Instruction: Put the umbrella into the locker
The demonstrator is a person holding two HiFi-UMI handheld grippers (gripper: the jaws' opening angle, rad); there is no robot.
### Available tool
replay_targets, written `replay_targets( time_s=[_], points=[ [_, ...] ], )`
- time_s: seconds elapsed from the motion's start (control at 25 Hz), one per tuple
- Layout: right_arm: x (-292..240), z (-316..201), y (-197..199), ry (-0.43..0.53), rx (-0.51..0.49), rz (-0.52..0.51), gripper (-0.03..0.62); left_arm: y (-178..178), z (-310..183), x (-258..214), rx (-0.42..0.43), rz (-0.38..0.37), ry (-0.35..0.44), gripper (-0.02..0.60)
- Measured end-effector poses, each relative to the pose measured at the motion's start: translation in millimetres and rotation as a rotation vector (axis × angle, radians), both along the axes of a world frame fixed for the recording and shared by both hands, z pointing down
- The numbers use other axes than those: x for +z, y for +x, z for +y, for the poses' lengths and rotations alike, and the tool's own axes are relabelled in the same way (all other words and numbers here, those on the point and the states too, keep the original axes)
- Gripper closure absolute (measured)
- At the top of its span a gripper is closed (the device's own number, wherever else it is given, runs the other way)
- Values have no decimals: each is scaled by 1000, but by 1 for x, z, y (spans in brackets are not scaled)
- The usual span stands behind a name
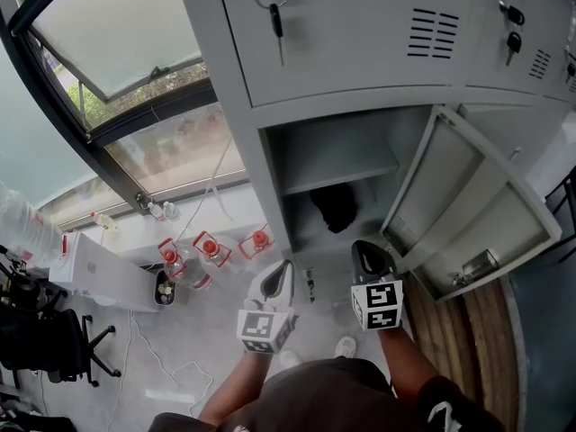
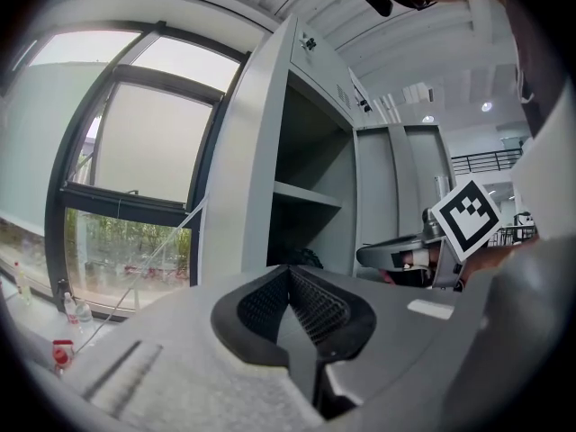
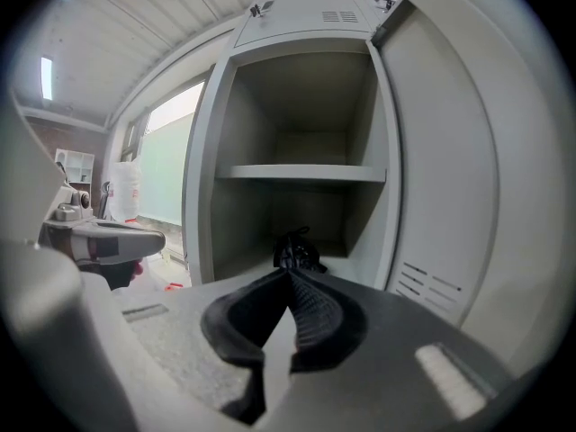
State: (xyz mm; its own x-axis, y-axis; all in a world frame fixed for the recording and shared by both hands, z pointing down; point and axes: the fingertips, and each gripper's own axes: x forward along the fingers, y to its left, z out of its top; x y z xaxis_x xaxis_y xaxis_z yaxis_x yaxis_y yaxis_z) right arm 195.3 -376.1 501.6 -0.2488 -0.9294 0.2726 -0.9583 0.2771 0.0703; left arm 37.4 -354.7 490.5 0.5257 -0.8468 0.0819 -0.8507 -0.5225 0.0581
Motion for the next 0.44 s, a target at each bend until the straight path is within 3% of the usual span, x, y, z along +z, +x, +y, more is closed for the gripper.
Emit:
replay_targets(
  time_s=[0.44],
  points=[
    [-1, 6, -2, 4, 4, 2, 590, -1, 3, 3, 1, -12, -1, 577]
  ],
)
